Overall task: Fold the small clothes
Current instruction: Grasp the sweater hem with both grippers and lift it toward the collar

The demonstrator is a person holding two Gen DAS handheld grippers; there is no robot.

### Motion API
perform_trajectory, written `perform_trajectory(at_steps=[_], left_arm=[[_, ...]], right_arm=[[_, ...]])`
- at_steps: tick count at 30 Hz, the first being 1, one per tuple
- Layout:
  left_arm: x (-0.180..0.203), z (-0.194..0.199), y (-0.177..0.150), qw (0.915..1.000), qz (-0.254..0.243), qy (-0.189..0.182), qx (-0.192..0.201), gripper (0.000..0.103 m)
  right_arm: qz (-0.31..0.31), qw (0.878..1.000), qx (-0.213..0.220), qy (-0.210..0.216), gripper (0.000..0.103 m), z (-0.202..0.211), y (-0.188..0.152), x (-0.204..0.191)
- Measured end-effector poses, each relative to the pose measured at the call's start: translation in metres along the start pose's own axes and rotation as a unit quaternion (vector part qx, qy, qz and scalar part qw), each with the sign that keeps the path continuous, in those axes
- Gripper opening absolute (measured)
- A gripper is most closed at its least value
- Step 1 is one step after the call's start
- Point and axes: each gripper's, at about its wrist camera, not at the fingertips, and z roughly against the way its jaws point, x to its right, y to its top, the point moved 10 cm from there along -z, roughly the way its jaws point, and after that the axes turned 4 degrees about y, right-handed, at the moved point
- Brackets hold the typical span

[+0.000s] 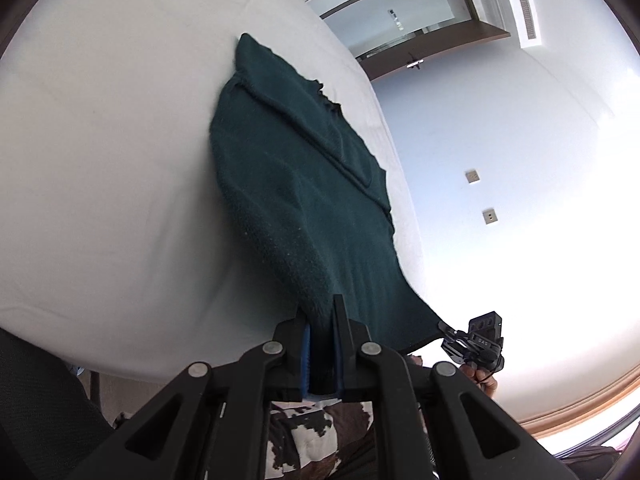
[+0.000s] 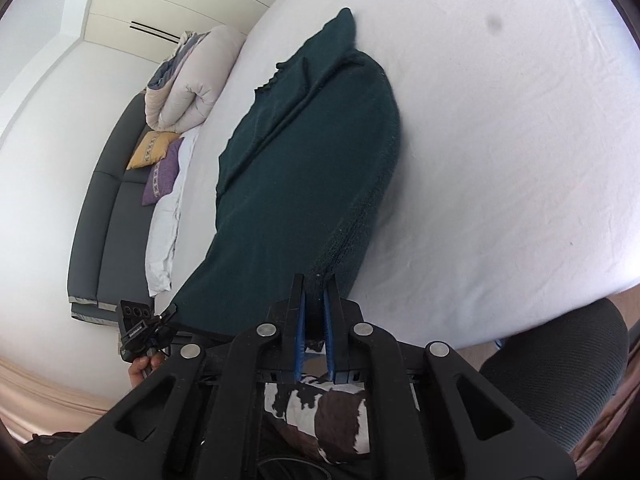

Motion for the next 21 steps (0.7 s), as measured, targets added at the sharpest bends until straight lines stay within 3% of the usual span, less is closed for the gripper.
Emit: perform_trajectory(at_steps=[9,21], left_arm=[[0.024,0.011,0.081,0.9976,-0.003,-0.028,0.064,0.008],[0.013,-0.035,0.207,0.9934,0.046,-0.041,0.097,0.008]], right_arm=[[-0.009,0.996,0.076,0.041,0.007,-0.012,0.099,-0.043],[-0.021,0.991,0.129,0.011,0.007,-0.059,0.247,-0.045]])
